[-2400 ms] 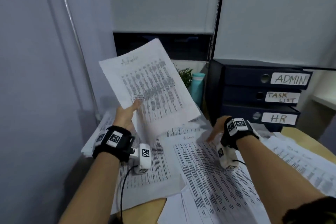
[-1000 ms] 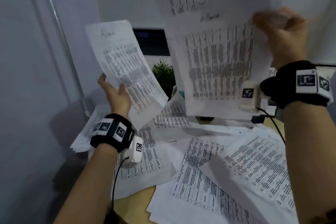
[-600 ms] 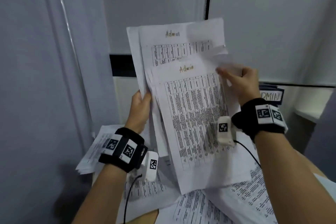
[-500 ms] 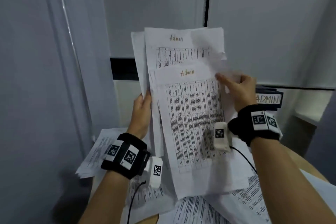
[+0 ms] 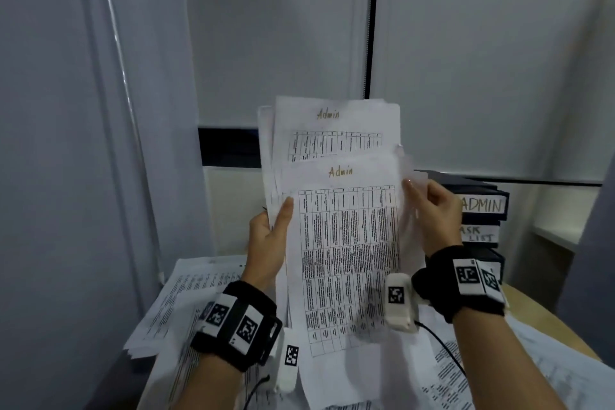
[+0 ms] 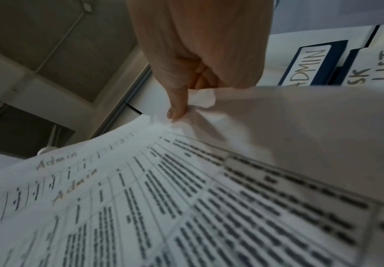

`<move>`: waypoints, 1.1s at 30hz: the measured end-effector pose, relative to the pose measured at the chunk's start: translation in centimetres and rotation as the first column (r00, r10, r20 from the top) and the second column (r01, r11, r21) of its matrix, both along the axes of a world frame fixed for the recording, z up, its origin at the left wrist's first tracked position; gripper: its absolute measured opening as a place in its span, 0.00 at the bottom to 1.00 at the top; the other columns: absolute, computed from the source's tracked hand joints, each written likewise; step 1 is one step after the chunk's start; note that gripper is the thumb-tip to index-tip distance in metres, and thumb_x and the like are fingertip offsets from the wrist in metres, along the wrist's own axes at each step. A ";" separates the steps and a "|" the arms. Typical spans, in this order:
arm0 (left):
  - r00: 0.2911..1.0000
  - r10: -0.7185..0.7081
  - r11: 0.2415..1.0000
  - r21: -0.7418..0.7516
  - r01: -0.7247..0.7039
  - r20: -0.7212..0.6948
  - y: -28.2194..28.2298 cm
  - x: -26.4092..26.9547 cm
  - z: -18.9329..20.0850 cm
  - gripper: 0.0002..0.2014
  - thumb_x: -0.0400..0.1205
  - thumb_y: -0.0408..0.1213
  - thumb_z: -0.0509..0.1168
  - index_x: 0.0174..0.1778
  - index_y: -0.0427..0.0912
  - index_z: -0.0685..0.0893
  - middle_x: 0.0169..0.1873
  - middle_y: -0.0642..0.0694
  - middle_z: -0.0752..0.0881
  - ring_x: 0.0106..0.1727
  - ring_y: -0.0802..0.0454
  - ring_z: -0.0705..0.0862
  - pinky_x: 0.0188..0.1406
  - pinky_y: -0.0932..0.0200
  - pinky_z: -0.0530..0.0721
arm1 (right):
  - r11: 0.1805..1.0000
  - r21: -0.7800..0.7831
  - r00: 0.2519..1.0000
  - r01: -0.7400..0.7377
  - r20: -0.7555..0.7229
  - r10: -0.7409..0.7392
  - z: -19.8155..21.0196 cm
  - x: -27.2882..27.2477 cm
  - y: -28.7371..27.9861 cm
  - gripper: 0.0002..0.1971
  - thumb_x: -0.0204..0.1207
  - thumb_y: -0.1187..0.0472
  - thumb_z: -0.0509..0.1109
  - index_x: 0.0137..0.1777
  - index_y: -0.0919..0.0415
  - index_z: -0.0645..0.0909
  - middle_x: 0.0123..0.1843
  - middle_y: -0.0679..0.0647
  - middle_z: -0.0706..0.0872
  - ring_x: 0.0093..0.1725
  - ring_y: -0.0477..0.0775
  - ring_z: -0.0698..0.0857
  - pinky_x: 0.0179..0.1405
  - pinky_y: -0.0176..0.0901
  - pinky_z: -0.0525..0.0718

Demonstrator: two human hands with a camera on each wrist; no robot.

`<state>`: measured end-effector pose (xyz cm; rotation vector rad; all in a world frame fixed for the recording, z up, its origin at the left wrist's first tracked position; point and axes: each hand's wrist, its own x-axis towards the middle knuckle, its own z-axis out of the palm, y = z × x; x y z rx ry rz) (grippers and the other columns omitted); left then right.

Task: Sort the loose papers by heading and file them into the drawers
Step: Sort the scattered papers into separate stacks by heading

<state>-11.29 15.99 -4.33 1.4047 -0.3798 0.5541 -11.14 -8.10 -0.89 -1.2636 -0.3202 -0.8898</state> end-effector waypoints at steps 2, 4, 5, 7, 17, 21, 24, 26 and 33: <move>0.998 -0.006 1.000 -0.030 0.004 -0.056 0.0 -0.2 0.2 0.39 0.70 0.73 0.63 0.43 0.31 0.76 0.36 0.46 0.77 0.43 0.53 0.79 0.57 0.61 0.78 | 0.998 0.034 0.999 -0.045 0.009 0.045 0.0 -0.2 0.0 0.05 0.80 0.67 0.69 0.49 0.63 0.86 0.32 0.40 0.88 0.35 0.35 0.85 0.35 0.30 0.82; 0.995 0.017 0.998 -0.051 -0.022 -0.097 -0.3 -0.5 0.6 0.28 0.75 0.66 0.59 0.32 0.42 0.64 0.26 0.51 0.67 0.32 0.56 0.71 0.45 0.66 0.73 | 0.992 0.087 0.996 -0.088 0.032 0.085 -0.2 -0.1 -0.2 0.10 0.79 0.67 0.69 0.58 0.59 0.85 0.47 0.40 0.91 0.53 0.37 0.88 0.49 0.26 0.83; 0.995 0.018 0.998 -0.058 -0.024 -0.099 -0.4 -0.5 0.8 0.26 0.77 0.64 0.58 0.31 0.45 0.61 0.24 0.52 0.63 0.29 0.56 0.66 0.41 0.65 0.71 | 0.992 0.088 0.995 -0.095 0.032 0.093 -0.3 0.0 -0.3 0.12 0.78 0.66 0.70 0.60 0.58 0.84 0.54 0.43 0.91 0.60 0.41 0.87 0.55 0.28 0.83; 0.996 -0.002 0.997 -0.083 -0.005 -0.092 -0.4 -0.6 1.0 0.25 0.78 0.64 0.57 0.33 0.45 0.63 0.27 0.48 0.65 0.32 0.56 0.68 0.40 0.65 0.71 | 0.991 0.084 0.994 -0.106 0.032 0.104 -0.7 0.1 -0.6 0.15 0.74 0.60 0.73 0.62 0.57 0.85 0.64 0.53 0.87 0.67 0.49 0.83 0.63 0.35 0.82; 0.996 -0.052 0.981 -0.189 0.037 -0.079 -0.5 -1.2 1.2 0.16 0.86 0.55 0.54 0.36 0.50 0.70 0.34 0.50 0.73 0.35 0.63 0.71 0.41 0.69 0.72 | 0.906 0.019 0.906 -0.423 0.037 0.422 -2.1 0.5 -3.1 0.02 0.62 0.58 0.78 0.30 0.54 0.88 0.43 0.45 0.85 0.54 0.42 0.84 0.57 0.35 0.82; 0.996 -0.068 0.975 -0.213 0.056 -0.053 -0.2 -0.8 1.0 0.22 0.79 0.65 0.58 0.45 0.48 0.78 0.45 0.44 0.79 0.45 0.48 0.78 0.50 0.55 0.80 | 0.889 -0.008 0.889 -0.457 0.003 0.457 -2.9 0.5 -3.9 0.06 0.74 0.69 0.64 0.46 0.67 0.82 0.39 0.50 0.84 0.50 0.43 0.84 0.59 0.33 0.81; 0.995 -0.079 0.969 -0.240 0.063 -0.058 -0.4 -0.8 0.8 0.20 0.83 0.59 0.56 0.48 0.45 0.79 0.46 0.41 0.80 0.47 0.46 0.79 0.53 0.48 0.81 | 0.883 -0.015 0.883 -0.469 0.007 0.469 -2.8 -0.2 -3.7 0.12 0.66 0.57 0.74 0.44 0.65 0.81 0.40 0.50 0.87 0.51 0.45 0.85 0.56 0.33 0.83; 0.995 -0.078 0.968 -0.244 0.060 -0.062 -0.6 -0.9 0.9 0.20 0.85 0.55 0.55 0.43 0.44 0.82 0.45 0.39 0.82 0.48 0.45 0.81 0.56 0.45 0.82 | 0.889 -0.024 0.889 -0.458 -0.008 0.458 -2.8 -0.8 -3.1 0.13 0.65 0.56 0.77 0.46 0.61 0.84 0.45 0.52 0.88 0.50 0.48 0.86 0.50 0.37 0.86; 0.999 -0.047 0.984 -0.173 0.043 -0.018 -1.1 -1.0 0.4 0.24 0.83 0.58 0.57 0.45 0.39 0.85 0.42 0.39 0.85 0.47 0.47 0.85 0.56 0.52 0.84 | 0.953 0.120 0.957 -0.278 -0.046 0.285 -2.4 -1.4 -1.9 0.14 0.59 0.49 0.77 0.43 0.56 0.87 0.37 0.49 0.89 0.34 0.45 0.86 0.32 0.36 0.86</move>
